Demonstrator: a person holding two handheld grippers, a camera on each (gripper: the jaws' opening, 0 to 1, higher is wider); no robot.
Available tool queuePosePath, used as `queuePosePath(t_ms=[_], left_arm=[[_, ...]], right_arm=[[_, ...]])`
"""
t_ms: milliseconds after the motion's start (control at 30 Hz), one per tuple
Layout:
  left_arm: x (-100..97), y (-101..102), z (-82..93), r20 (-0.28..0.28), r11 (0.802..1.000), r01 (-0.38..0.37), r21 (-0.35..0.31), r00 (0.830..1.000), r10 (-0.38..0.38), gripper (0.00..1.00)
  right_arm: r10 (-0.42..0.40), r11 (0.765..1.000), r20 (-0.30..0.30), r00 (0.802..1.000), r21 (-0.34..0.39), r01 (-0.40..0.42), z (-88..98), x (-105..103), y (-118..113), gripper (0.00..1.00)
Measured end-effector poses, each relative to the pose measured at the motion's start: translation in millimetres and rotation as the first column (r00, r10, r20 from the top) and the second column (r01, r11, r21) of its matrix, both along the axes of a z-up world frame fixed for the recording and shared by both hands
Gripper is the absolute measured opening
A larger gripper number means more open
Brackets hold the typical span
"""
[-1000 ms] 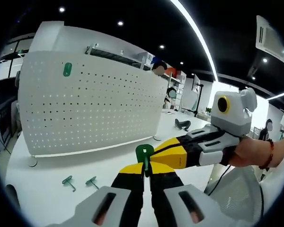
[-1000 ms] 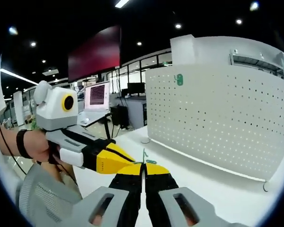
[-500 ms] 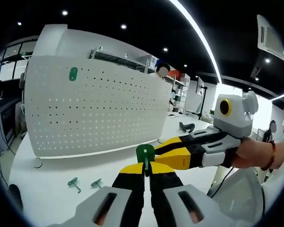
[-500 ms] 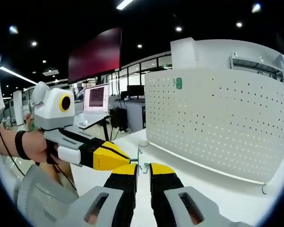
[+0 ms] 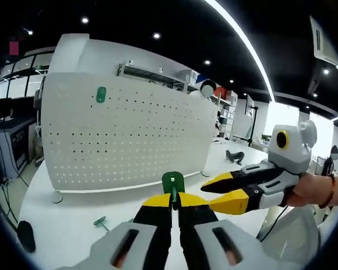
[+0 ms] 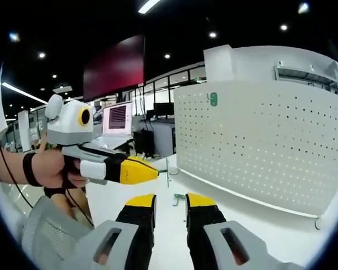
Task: Insert the hook assembly into the mounting plate slot until the hook locks in place.
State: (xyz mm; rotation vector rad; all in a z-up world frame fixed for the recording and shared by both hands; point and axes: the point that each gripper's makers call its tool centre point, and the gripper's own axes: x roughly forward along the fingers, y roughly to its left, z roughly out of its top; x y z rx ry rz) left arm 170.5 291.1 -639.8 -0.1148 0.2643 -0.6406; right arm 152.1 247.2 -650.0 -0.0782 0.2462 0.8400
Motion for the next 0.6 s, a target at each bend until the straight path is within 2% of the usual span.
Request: queuePosePath(t_ms=[200,300,433,533,600], left_arm=[[8.1,2.8,7.6,0.009,1.0,-0.02,0.016,1.0,0.02,0.02],[12.2,3.1,10.9,0.021,0.999,-0.023,0.026,1.0,0.023,0.02],[18.0,3.1,15.2,0.029,0.999,-0.027,0.031,0.999,0.026,0.02],[20.0,1.2,15.3,0.027,0.999,-0.016,0.041,1.0,0.014,0.02],[21.4,1.6,18.0,0.045,0.999,-0.023,0.048,0.999,0.021,0.02]], right_arm=[[-0.006,1.0,0.006,1.0,0.003,0.006,3.3,1.0,-4.0,0.25],[-0.019,1.0,0.028,0.999,-0.005,0.019,6.1,2.6,-8.1,0.34],[-0.037,0.999,0.031,0.999,-0.004,0.037,9.1,3.7,-14.7,0.39],[-0.064,0.998,0.01,0.998,-0.017,0.064,4.4,3.4,-22.3,0.47],[-0.071,0.997,0.018,0.997,-0.016,0.072,2.0,0.8,-27.4,0.5]])
